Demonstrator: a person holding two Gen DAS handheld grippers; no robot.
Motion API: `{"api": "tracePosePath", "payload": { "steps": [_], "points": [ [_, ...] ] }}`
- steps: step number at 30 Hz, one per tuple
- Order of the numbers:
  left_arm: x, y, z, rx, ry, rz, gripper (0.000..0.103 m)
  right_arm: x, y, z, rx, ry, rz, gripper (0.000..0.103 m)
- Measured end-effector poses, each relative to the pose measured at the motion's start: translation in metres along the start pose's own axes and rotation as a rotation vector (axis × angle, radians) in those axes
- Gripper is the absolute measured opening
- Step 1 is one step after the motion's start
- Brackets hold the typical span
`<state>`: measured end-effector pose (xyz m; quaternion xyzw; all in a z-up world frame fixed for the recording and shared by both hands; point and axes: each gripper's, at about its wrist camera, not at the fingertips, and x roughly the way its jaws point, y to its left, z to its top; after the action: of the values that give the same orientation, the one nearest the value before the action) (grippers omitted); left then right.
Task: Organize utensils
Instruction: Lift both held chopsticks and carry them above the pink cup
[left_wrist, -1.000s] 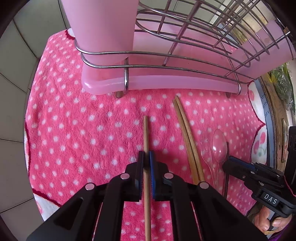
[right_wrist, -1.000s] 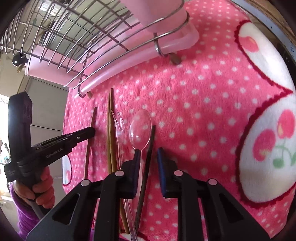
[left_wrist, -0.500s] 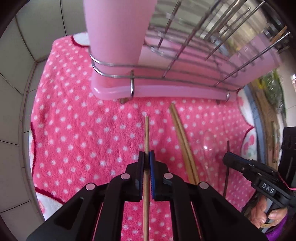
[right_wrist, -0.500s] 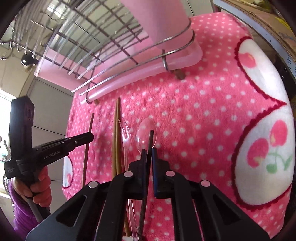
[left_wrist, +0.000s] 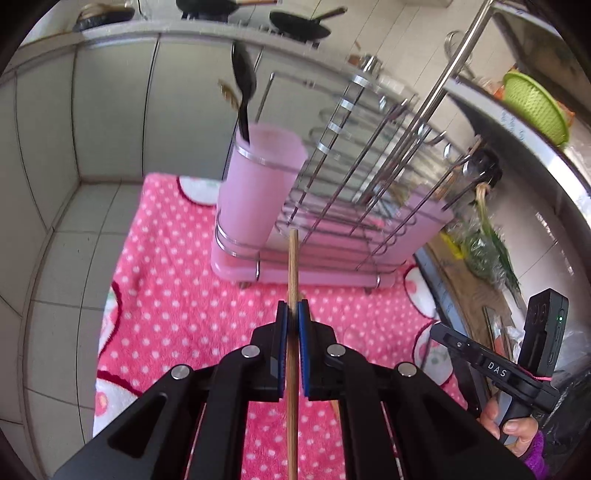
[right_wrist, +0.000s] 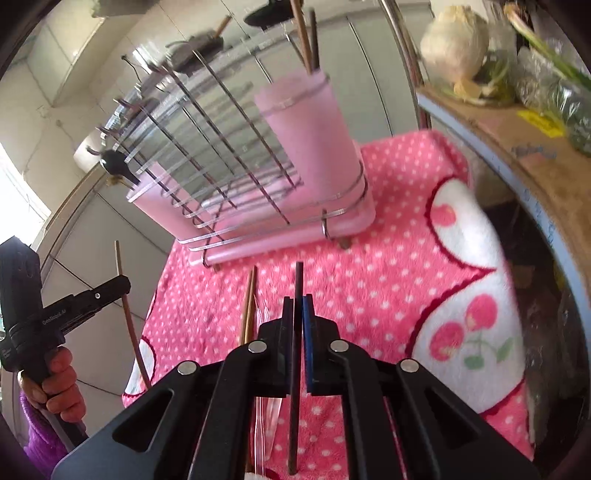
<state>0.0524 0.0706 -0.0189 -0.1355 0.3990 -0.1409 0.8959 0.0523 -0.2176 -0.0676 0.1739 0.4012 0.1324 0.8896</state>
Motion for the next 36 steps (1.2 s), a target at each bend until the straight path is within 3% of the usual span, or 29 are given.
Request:
{"api": "tracePosePath", "payload": {
  "steps": [4,7,14,18,20,30,33,36],
  "points": [
    [-0.018,-0.011,-0.004,-0.013,-0.096,-0.049,0.005,-0.021,0.006,0.003,-0.042,-0.075,-0.011,0.005],
    [-0.025,-0.015,-0.004,-0.024,-0.14,-0.064,0.005,-0.019,0.009,0.005,-0.062,-0.068,-0.004,0.004],
    [-0.037,-0.018,-0.001,-0.03,-0.185,-0.082,0.005,0.03,-0.003,0.007,0.009,0.186,-0.004,0.006],
    [-0.043,-0.018,0.001,-0.026,-0.214,-0.099,0.005,0.063,-0.015,0.008,0.067,0.284,-0.032,0.022],
    [-0.048,-0.018,0.002,-0.019,-0.227,-0.106,0.005,0.076,-0.016,0.01,0.069,0.304,-0.063,0.023],
    [-0.069,-0.015,0.006,-0.012,-0.28,-0.144,0.005,0.112,-0.011,0.007,0.0,0.327,-0.2,0.023],
    [-0.071,-0.014,0.008,-0.011,-0.287,-0.144,0.005,0.112,-0.008,0.003,-0.028,0.301,-0.227,0.007],
    [-0.073,-0.014,0.009,-0.013,-0.298,-0.136,0.005,0.1,-0.012,0.001,0.012,0.261,-0.175,0.006]
  ]
}}
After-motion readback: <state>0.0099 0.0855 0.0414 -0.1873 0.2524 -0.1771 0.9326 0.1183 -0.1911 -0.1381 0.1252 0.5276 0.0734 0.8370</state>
